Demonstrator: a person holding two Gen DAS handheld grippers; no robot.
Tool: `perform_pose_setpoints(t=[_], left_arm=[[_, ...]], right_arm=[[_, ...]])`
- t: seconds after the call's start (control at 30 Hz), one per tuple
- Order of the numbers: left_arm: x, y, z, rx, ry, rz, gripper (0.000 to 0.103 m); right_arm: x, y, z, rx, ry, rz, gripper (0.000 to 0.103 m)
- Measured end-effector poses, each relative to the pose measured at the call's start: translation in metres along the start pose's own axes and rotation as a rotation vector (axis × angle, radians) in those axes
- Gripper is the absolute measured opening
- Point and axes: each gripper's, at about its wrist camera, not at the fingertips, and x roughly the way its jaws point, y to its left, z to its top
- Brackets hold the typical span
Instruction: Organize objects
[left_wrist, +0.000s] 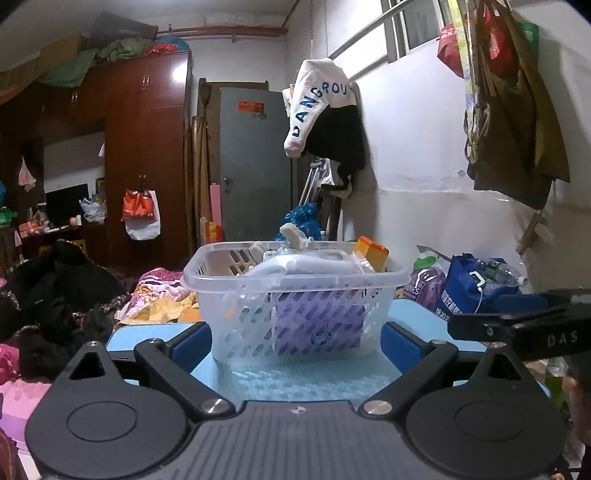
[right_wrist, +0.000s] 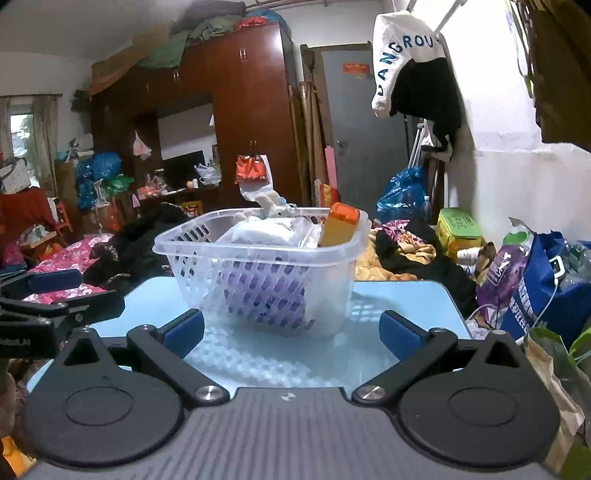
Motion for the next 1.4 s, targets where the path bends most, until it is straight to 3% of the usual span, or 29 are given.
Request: perform_pose_setpoints(t=[0.17,0.3,0.43,0.87,1.4], left_arm=[[-0.003,-0.005,-0.008,-0.001,0.008,0.038,0.099],[-0.003,-0.013,-0.015,0.02,0.035,0.093,0.099],[-0.008,-0.019,-0.016,0.039,0.032,0.097,0.099],[-0.022,-0.009,-0.01,-0.005,-0.015,0.095,0.099],[-0.022,-0.017,-0.01,0.004,-0.021,0.089,0.099]], right_arm=[[-0.01,0.001,-0.01,0.022,0.005,0.005,0.103],[-0.011,0.0,-0.016,0.036,0.023,-0.06,0.103],[-0.019,0.003,-0.014,0.038,0.011,-0.008,0.103],[-0.032,0.015,-0.012,-0.002,-0.046,-0.01,0.103],[-0.032,0.017,-0.014,-0.009,-0.051,-0.007,0.103]])
